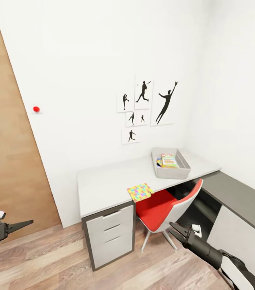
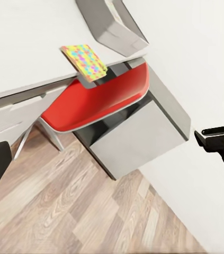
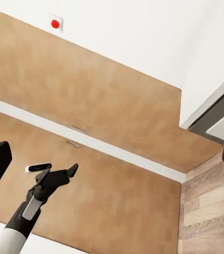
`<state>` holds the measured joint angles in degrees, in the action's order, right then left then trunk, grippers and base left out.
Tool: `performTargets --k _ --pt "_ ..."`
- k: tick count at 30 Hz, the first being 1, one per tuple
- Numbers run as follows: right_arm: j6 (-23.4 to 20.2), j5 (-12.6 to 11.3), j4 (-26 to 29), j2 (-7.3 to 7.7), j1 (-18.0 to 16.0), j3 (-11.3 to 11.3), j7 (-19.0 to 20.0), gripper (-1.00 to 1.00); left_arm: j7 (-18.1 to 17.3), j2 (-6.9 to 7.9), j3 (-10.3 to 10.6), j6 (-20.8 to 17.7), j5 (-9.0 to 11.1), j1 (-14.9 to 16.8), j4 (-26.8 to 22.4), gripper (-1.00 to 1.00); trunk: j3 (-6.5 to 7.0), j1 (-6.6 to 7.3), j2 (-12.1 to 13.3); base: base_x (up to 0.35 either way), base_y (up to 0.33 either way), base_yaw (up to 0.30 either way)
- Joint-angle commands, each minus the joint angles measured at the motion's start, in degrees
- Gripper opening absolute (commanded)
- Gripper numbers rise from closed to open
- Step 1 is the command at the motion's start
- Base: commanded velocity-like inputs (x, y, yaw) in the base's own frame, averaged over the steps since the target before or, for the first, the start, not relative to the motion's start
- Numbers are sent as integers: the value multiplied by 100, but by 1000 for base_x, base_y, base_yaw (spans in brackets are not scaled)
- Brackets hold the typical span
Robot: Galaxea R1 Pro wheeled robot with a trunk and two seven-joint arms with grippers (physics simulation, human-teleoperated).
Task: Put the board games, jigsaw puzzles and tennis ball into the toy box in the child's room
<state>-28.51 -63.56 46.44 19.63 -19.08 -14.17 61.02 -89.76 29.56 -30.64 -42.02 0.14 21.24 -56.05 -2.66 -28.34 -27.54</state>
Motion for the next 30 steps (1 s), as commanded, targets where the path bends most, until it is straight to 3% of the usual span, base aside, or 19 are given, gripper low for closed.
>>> performTargets --k 1,30 --pt "-47 -60 -3 6 -8 -24 1 100 -24 2 -3 -61 -3 3 -2 100 -7 -3 -12 0 -2 -246" --pt "-49 -60 -4 6 0 122 6 100 -24 1 -3 -61 -5 3 -2 100 152 -3 -12 0 0 -246"
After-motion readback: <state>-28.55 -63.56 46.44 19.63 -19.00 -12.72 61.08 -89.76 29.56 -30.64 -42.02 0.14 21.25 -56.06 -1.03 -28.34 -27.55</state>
